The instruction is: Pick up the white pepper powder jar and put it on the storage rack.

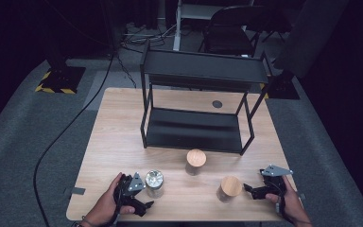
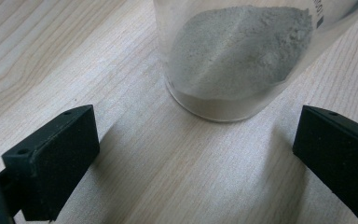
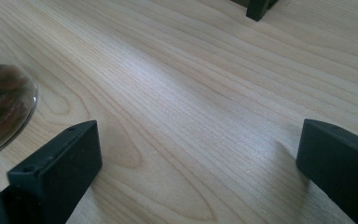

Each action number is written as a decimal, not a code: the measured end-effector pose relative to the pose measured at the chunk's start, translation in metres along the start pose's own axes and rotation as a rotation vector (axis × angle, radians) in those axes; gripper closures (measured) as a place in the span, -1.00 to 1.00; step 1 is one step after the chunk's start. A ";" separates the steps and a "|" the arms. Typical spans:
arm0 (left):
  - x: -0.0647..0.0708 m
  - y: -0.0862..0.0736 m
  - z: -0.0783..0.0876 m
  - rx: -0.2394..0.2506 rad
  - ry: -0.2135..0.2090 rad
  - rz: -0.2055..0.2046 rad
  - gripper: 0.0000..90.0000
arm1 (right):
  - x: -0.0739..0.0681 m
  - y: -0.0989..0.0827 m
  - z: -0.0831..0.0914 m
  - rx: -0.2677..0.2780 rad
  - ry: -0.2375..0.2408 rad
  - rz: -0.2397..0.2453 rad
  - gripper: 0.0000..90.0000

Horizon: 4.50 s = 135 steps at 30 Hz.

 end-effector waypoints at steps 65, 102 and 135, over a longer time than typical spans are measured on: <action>0.015 0.022 0.007 0.080 0.028 0.043 -0.95 | 0.000 0.000 0.000 0.001 -0.003 -0.002 -1.00; 0.016 0.038 0.003 0.104 0.037 0.016 -0.35 | 0.000 0.000 0.000 0.001 -0.003 -0.002 -1.00; 0.006 0.058 0.008 0.083 0.069 0.102 -0.35 | 0.000 0.000 0.000 0.001 -0.003 -0.002 -1.00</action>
Point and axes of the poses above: each handheld gripper's, and its own axes: z roughly backward along the jaws, y roughly out of its top, x roughly to its right, the point moved 1 cm from there along -z, roughly forward along the jaws, and after that the axes turned 1 degree about y, right-handed, at the moved point
